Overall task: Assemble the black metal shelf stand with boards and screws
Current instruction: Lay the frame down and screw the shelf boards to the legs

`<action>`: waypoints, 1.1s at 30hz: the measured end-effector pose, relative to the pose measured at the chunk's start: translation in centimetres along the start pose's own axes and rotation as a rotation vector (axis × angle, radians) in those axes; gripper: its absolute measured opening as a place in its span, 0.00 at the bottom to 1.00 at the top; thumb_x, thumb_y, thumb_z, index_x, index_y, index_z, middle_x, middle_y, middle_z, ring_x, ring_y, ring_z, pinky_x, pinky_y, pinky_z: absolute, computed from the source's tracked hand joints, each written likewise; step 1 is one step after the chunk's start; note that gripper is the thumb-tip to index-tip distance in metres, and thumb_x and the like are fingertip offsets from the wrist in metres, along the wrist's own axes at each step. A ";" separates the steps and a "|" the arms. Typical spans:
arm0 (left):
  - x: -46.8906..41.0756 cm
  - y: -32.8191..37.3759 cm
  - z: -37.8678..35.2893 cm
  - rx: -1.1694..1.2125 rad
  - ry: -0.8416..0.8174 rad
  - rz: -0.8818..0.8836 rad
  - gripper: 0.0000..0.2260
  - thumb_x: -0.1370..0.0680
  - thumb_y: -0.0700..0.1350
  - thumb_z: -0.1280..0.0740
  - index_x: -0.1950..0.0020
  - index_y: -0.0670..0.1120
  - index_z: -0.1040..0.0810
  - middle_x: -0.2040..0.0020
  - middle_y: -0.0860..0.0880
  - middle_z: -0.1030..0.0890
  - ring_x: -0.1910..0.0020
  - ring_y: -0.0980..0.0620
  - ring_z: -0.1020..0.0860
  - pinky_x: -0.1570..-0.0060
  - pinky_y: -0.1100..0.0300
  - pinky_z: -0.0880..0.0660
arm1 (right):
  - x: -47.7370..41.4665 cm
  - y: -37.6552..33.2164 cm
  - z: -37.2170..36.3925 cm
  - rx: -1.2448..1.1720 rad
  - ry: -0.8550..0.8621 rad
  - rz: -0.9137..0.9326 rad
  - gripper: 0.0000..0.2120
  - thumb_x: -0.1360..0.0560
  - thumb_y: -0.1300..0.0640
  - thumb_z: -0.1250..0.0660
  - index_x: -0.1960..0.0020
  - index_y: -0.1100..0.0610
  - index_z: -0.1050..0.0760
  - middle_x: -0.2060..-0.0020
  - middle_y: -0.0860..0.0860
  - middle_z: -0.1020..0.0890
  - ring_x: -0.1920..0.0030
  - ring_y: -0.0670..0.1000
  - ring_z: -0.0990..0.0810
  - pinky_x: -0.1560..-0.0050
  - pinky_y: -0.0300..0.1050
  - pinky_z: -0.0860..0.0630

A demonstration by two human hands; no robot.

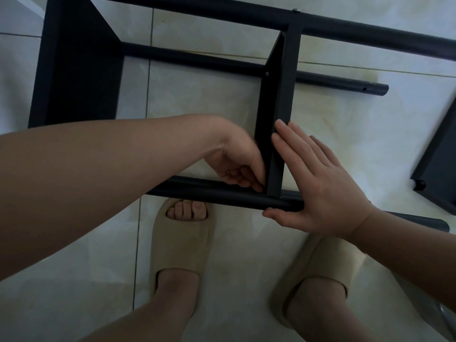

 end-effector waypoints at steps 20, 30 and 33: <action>0.1 0.1 -0.1 0.090 -0.034 -0.049 0.06 0.22 0.36 0.33 0.55 0.44 0.18 0.60 0.50 0.18 0.64 0.56 0.23 0.59 0.65 0.25 | 0.0 -0.1 0.1 0.000 -0.006 -0.011 0.50 0.28 0.30 0.35 0.20 0.63 0.44 0.19 0.56 0.45 0.19 0.56 0.48 0.25 0.65 0.38; -0.1 -0.4 -0.3 0.075 -0.021 -0.055 0.05 0.21 0.38 0.33 0.54 0.46 0.20 0.62 0.52 0.19 0.64 0.57 0.24 0.59 0.65 0.28 | 0.0 -0.1 0.0 0.010 -0.003 -0.008 0.50 0.28 0.30 0.35 0.19 0.63 0.44 0.19 0.56 0.45 0.19 0.56 0.48 0.25 0.65 0.38; 0.1 -0.4 -0.3 0.101 -0.041 -0.076 0.06 0.22 0.36 0.33 0.56 0.45 0.19 0.62 0.51 0.18 0.64 0.57 0.24 0.59 0.65 0.28 | 0.0 -0.1 0.1 0.010 -0.004 -0.009 0.50 0.28 0.30 0.36 0.19 0.63 0.44 0.19 0.56 0.45 0.19 0.56 0.48 0.25 0.65 0.38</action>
Point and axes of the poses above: each hand's wrist, its own x-axis away from the middle knuckle, its own z-axis out of the back of the hand, y = z × x, the point moved 3 cm from there along -x, towards the middle knuckle
